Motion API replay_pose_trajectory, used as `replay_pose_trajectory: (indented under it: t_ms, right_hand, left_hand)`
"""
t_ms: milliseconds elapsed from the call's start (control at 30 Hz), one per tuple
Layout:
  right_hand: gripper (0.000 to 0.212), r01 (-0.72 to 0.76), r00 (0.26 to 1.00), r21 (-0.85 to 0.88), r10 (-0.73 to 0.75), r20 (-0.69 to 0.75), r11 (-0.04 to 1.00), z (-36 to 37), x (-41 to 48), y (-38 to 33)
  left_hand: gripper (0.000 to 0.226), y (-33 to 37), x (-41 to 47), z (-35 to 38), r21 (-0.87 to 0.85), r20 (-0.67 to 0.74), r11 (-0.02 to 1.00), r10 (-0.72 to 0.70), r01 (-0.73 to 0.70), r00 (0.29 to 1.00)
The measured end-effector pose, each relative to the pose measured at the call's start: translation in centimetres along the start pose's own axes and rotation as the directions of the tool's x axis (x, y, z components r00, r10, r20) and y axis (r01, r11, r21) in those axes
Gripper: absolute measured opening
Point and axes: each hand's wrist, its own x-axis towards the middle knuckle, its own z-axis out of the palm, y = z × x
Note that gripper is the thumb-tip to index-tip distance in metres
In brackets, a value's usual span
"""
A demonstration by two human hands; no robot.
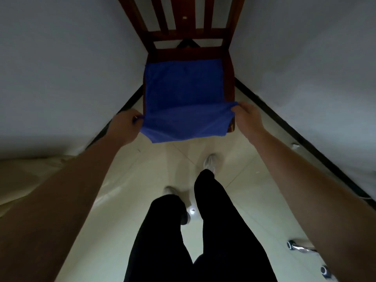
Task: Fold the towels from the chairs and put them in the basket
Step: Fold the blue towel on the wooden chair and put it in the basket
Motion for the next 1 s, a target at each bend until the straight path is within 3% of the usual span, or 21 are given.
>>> replay_pose_trajectory:
  t_ms: [300,533,1000]
  right_hand:
    - [0.027,0.007,1.000,-0.010,-0.007,-0.011,1.000,2.2,10.0,-2.7]
    - [0.029,0.006,0.995,-0.095,-0.015,-0.096,0.995,4.4,18.5,-2.1]
    - [0.032,-0.002,0.975,-0.348,-0.076,-0.210,0.937,7.9,29.8,0.3]
  left_hand:
    - [0.028,0.3,10.9,-1.8,-0.043,-0.125,0.999,0.018,-0.024,0.992]
    - [0.031,0.3,20.7,0.9,-0.098,-0.120,0.995,-0.006,-0.006,0.993]
    - [0.035,-2.0,33.3,4.7,0.016,-0.084,1.000,0.008,-0.007,0.996]
